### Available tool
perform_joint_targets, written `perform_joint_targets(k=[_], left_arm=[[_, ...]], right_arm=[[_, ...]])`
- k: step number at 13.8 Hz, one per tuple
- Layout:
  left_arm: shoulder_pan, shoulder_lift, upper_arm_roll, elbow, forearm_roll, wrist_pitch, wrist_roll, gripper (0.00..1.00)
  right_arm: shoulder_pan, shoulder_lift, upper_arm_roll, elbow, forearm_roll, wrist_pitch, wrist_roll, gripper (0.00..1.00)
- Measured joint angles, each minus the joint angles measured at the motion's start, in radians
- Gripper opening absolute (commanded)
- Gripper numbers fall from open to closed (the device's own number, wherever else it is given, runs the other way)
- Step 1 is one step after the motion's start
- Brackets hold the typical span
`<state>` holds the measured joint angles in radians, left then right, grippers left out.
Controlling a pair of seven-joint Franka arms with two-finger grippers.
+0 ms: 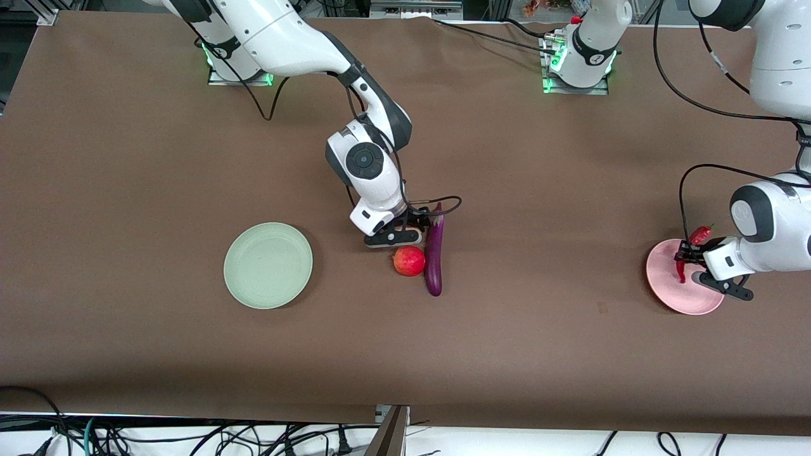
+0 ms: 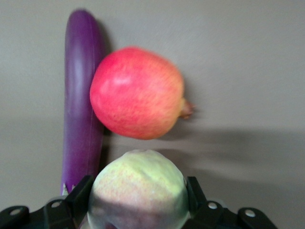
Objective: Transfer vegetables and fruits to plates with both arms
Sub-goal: 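Open the left gripper over the chili while the right gripper moves the peach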
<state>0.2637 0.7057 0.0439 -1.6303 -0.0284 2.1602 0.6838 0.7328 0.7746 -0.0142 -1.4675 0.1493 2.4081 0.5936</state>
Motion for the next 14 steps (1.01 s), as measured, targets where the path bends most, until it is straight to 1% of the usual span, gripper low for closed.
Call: perform_joint_targets(k=[2, 4, 6, 8, 10, 11, 12, 13, 14], left_arm=[[-0.010, 0.002, -0.009, 0.035, 0.000, 0.000, 0.000, 0.76], [-0.029, 0.004, -0.011, 0.070, 0.000, -0.002, -0.001, 0.76], [-0.039, 0.007, -0.011, 0.087, 0.000, -0.003, -0.001, 0.79], [-0.040, 0.012, -0.011, 0.092, 0.000, -0.003, -0.001, 0.82], [-0.041, 0.012, -0.012, 0.109, 0.000, -0.013, -0.001, 0.88], [-0.044, 0.012, -0.014, 0.127, 0.000, -0.042, -0.001, 0.90], [-0.052, 0.012, -0.018, 0.153, -0.003, -0.082, -0.011, 0.90], [-0.068, 0.012, -0.020, 0.182, -0.015, -0.132, -0.040, 0.94], [-0.094, 0.011, -0.021, 0.207, -0.038, -0.183, -0.092, 1.00]], right_arm=[[-0.002, -0.053, -0.050, 0.003, -0.001, -0.085, -0.014, 0.22], [-0.024, -0.091, -0.099, 0.003, -0.002, -0.158, -0.081, 0.22], [-0.071, -0.105, -0.138, 0.003, -0.002, -0.193, -0.193, 0.22], [-0.122, -0.104, -0.182, -0.002, -0.002, -0.195, -0.318, 0.22], [-0.196, -0.100, -0.200, -0.007, -0.002, -0.195, -0.437, 0.22], [-0.234, -0.096, -0.201, -0.011, -0.002, -0.195, -0.478, 0.22], [-0.266, -0.089, -0.202, -0.012, -0.002, -0.195, -0.510, 0.22], [-0.294, -0.079, -0.202, -0.012, -0.002, -0.195, -0.535, 0.22], [-0.317, -0.068, -0.203, -0.013, -0.002, -0.193, -0.556, 0.22]])
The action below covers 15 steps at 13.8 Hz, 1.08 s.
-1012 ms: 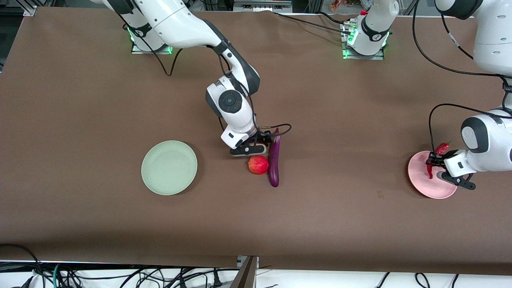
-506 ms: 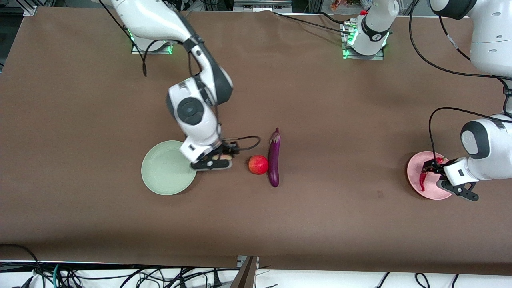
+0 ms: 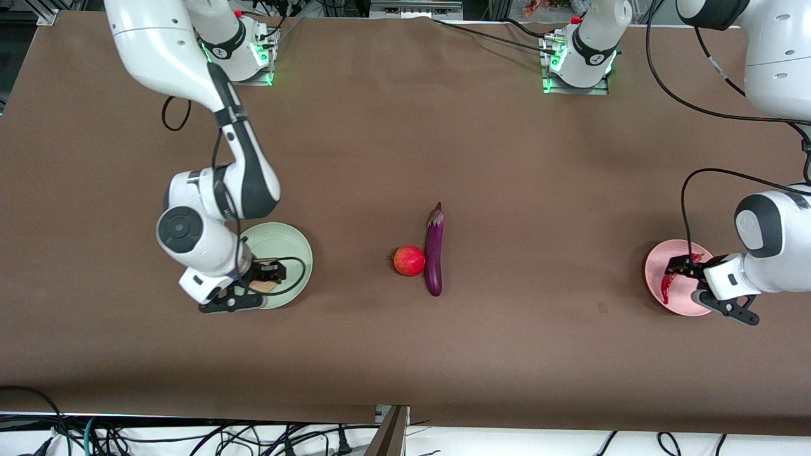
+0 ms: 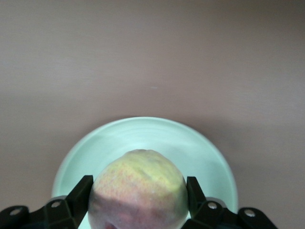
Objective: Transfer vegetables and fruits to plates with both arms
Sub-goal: 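Open the left gripper over the chili while the right gripper moves the peach, then release the peach on the green plate while the left gripper reaches the eggplant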
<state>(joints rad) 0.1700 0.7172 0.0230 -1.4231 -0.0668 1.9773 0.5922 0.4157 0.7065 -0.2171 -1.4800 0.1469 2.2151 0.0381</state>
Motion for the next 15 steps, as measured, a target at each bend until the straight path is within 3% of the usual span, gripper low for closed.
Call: perform_joint_targets(k=[5, 9, 11, 15], left_arm=[[-0.179, 0.005, -0.022, 0.010, -0.188, -0.065, -0.318, 1.00], [-0.230, 0.006, -0.161, -0.031, -0.241, -0.056, -0.646, 1.00], [-0.259, 0.003, -0.225, -0.079, -0.241, 0.041, -0.777, 1.00], [-0.434, 0.001, -0.236, -0.187, -0.240, 0.288, -0.990, 1.00]], right_arm=[[-0.064, 0.053, 0.000, -0.001, 0.000, 0.048, -0.053, 0.22], [-0.061, 0.063, 0.005, -0.003, 0.000, 0.048, -0.053, 0.22], [-0.061, 0.063, 0.006, -0.004, 0.000, 0.046, -0.053, 0.23], [-0.059, 0.063, 0.009, -0.008, 0.000, -0.006, -0.053, 0.23]])
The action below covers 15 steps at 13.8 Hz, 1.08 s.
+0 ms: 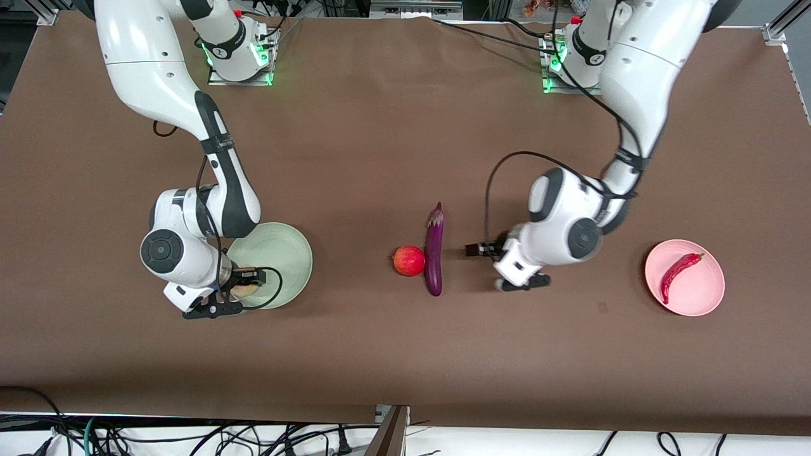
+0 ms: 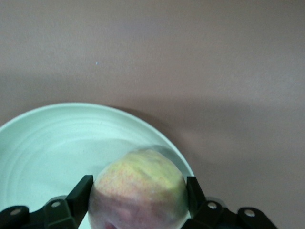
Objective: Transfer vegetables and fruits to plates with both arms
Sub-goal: 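Release the peach on the green plate while the left gripper reaches the eggplant, then grasp the purple eggplant with the left gripper while the right gripper reaches the pomegranate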
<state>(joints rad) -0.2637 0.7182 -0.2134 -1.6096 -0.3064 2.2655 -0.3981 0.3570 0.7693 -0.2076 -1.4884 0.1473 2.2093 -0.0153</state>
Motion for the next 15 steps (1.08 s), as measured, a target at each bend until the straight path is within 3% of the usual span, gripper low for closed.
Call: perform_joint_targets(k=[2, 3, 4, 12, 15], left_arm=[[-0.086, 0.000, 0.005, -0.011, 0.062, 0.037, -0.101, 1.00], [-0.112, 0.000, 0.006, -0.011, 0.126, 0.040, -0.158, 1.00], [-0.128, 0.000, 0.005, -0.011, 0.176, 0.041, -0.199, 1.00], [-0.176, 0.009, 0.011, 0.007, 0.208, 0.065, -0.249, 1.00], [-0.176, 0.040, 0.016, 0.019, 0.209, 0.068, -0.249, 0.52]], right_arm=[[0.000, 0.000, 0.000, -0.002, 0.000, -0.013, 0.000, 0.25], [0.000, 0.000, 0.000, -0.003, 0.000, -0.021, 0.000, 0.47], [0.000, 0.000, 0.000, -0.003, 0.000, -0.025, 0.000, 0.96], [-0.002, -0.057, 0.004, 0.059, 0.001, -0.031, -0.001, 1.00], [0.053, -0.083, 0.031, 0.078, 0.003, -0.035, 0.030, 1.00]])
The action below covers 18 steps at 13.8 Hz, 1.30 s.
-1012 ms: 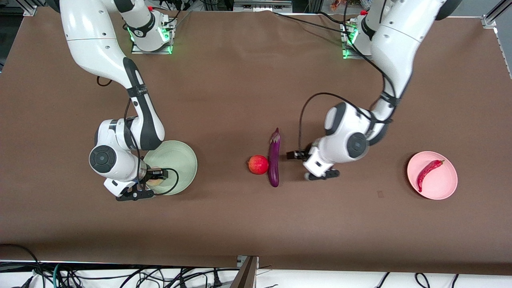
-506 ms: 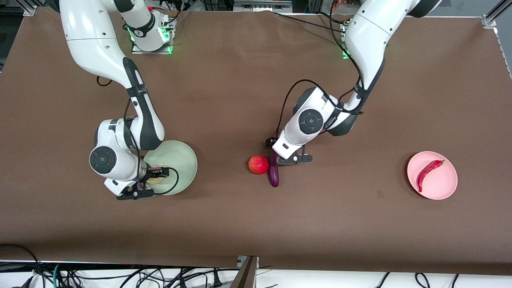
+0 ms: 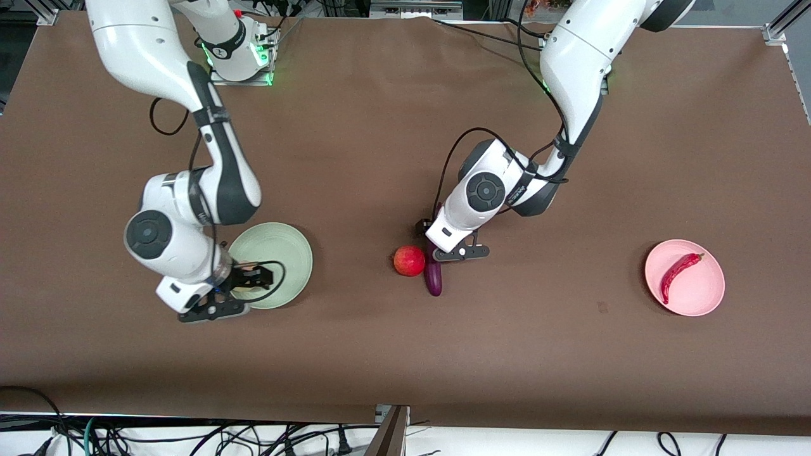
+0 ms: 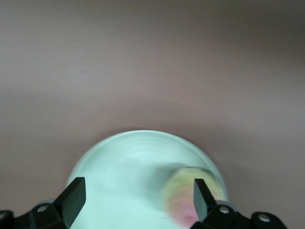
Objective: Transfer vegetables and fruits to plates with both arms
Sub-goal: 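Grasp the purple eggplant with the left gripper while the right gripper reaches the pomegranate, then carry the eggplant to the pink plate while the right gripper approaches the pomegranate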
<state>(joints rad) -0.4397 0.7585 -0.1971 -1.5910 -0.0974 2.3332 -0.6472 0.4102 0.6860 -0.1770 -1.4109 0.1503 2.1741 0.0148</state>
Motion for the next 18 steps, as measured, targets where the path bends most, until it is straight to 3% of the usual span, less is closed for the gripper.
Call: perform_joint_targets(k=[2, 4, 8, 10, 18], left_arm=[[0.000, 0.019, 0.002, 0.006, 0.000, 0.004, 0.000, 0.20], [0.000, 0.029, 0.007, 0.010, 0.000, 0.005, 0.001, 0.00], [0.006, 0.028, 0.024, 0.030, 0.000, 0.005, 0.006, 0.00], [0.063, 0.019, 0.039, 0.059, 0.001, -0.022, 0.074, 0.00], [0.495, -0.084, 0.041, 0.094, 0.001, -0.355, 0.857, 0.00]], right_arm=[[0.067, 0.005, 0.003, 0.003, 0.000, 0.016, 0.120, 1.00], [0.122, 0.015, 0.004, 0.005, 0.000, 0.046, 0.231, 1.00], [0.188, 0.053, 0.022, 0.006, 0.000, 0.138, 0.429, 1.00], [0.212, 0.076, 0.047, 0.006, 0.000, 0.214, 0.518, 1.00], [0.322, 0.135, 0.058, 0.008, 0.000, 0.329, 0.653, 1.00]])
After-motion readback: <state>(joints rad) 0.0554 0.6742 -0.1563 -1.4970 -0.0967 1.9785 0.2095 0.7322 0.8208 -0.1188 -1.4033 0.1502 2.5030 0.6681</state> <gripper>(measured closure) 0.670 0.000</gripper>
